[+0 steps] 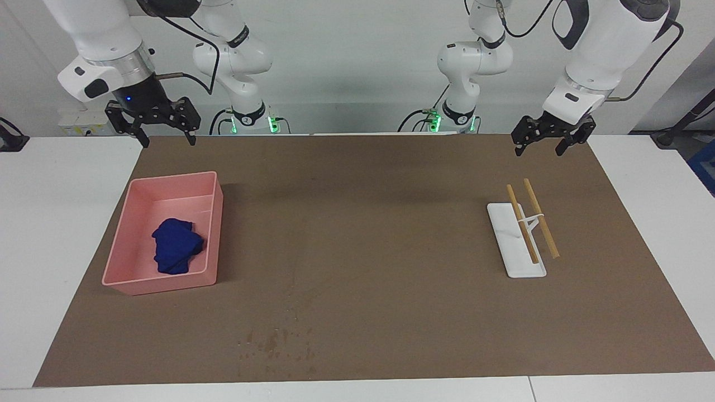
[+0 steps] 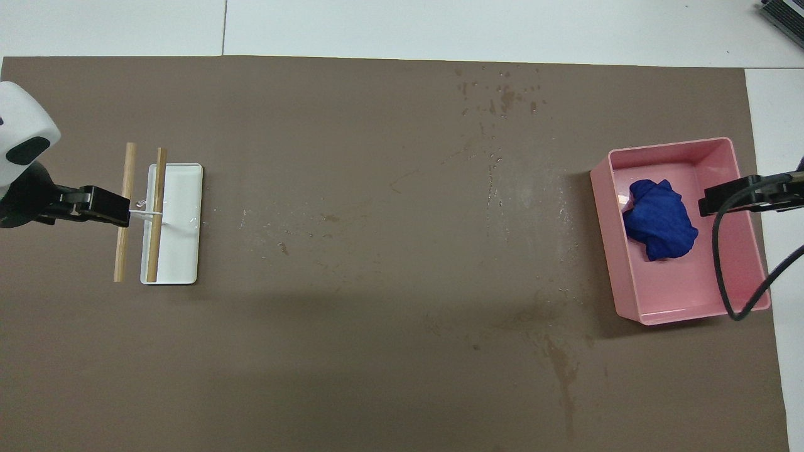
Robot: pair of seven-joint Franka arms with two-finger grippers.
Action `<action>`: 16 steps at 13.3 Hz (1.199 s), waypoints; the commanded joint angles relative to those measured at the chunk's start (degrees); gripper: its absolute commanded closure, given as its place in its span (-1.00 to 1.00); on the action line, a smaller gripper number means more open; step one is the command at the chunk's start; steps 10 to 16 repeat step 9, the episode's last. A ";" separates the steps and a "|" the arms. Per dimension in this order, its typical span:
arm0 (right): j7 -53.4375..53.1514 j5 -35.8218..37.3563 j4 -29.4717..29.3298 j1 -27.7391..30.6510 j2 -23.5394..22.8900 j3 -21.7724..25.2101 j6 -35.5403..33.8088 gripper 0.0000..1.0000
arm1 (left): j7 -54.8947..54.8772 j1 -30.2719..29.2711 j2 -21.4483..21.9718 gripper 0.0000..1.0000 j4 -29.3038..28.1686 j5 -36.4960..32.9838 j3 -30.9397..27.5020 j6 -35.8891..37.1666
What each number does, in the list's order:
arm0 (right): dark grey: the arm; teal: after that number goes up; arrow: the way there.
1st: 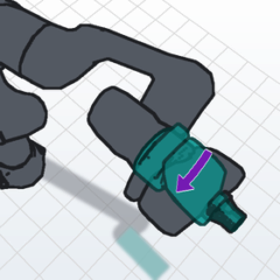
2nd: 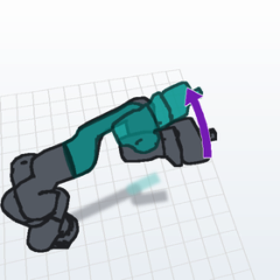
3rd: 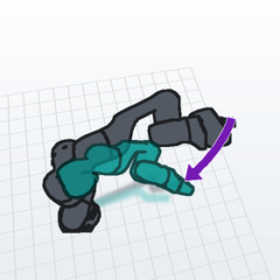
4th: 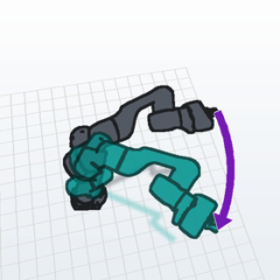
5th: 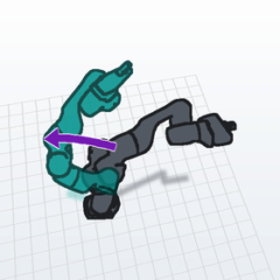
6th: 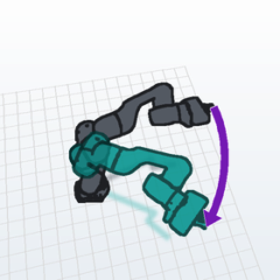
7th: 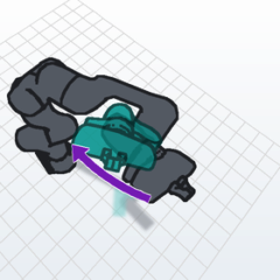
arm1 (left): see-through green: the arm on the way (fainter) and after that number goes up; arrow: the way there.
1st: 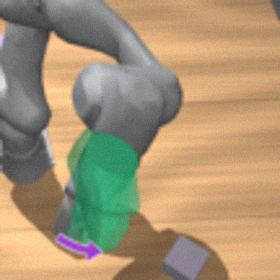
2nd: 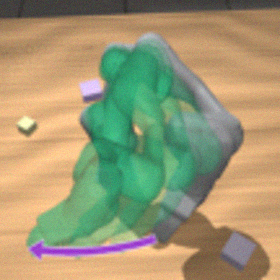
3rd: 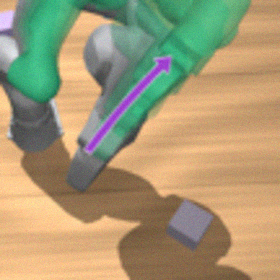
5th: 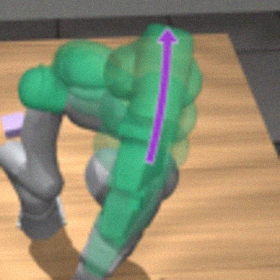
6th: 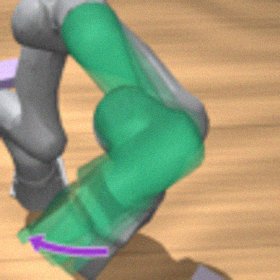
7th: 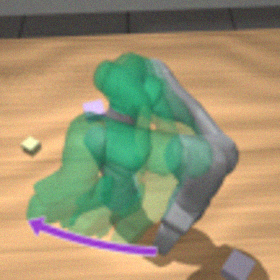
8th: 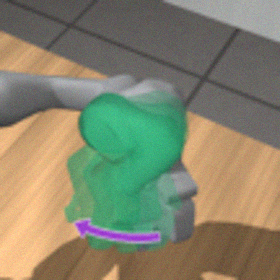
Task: Wipe water with towel using both arms
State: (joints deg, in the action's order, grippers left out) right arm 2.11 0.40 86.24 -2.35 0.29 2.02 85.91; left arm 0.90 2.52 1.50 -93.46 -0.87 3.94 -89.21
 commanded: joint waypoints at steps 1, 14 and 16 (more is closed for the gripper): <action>-0.18 -0.22 1.64 0.33 1.12 -0.44 1.45 -1.00 | -0.29 -0.23 1.23 -1.00 -1.20 0.26 -0.07 0.27; -0.35 -0.75 1.73 0.68 1.12 -0.44 1.45 -1.00 | -0.37 -0.23 1.23 -1.00 -1.20 0.34 -0.07 0.36; -0.35 -0.75 1.73 0.68 1.12 -0.44 1.45 -1.00 | -0.37 -0.23 1.23 -1.00 -1.20 0.34 -0.07 0.36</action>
